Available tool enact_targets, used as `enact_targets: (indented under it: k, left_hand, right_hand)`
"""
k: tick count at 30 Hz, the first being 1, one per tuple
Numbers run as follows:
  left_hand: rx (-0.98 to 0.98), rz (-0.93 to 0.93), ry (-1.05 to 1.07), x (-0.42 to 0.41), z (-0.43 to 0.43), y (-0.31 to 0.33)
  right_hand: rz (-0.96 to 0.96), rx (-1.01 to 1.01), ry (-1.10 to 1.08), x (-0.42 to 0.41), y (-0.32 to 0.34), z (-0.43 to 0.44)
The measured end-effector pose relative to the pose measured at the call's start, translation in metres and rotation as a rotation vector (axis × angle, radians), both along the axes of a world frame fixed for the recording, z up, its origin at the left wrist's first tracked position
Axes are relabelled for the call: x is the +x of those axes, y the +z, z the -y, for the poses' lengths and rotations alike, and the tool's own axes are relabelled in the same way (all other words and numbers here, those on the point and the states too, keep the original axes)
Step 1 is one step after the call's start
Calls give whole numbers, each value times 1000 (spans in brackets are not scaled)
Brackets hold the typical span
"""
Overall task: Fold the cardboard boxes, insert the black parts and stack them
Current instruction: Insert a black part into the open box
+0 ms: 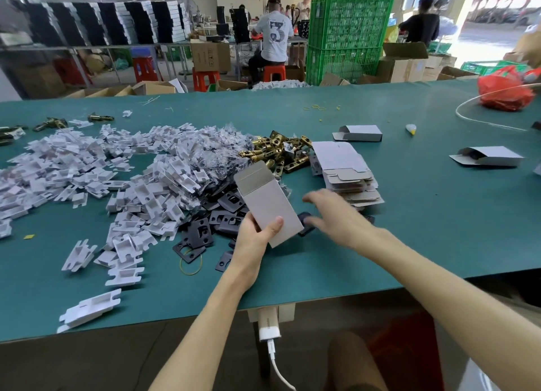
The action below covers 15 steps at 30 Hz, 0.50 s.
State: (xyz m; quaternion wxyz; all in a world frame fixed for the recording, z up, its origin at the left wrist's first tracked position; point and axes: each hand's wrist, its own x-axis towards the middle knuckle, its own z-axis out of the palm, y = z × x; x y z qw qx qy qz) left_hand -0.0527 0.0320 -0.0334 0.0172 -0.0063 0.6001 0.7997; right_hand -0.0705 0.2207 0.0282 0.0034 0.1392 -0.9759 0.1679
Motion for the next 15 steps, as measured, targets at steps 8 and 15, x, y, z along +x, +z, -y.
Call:
enact_targets:
  k: [8,15]
  left_hand:
    - [-98,-31,-16,1,-2,0]
    - [-117,-64,-31,3,-2,2]
  right_hand:
    - [-9,-73,-39,3,-26,-1]
    - [-148,-69,-63,9,-31,-2]
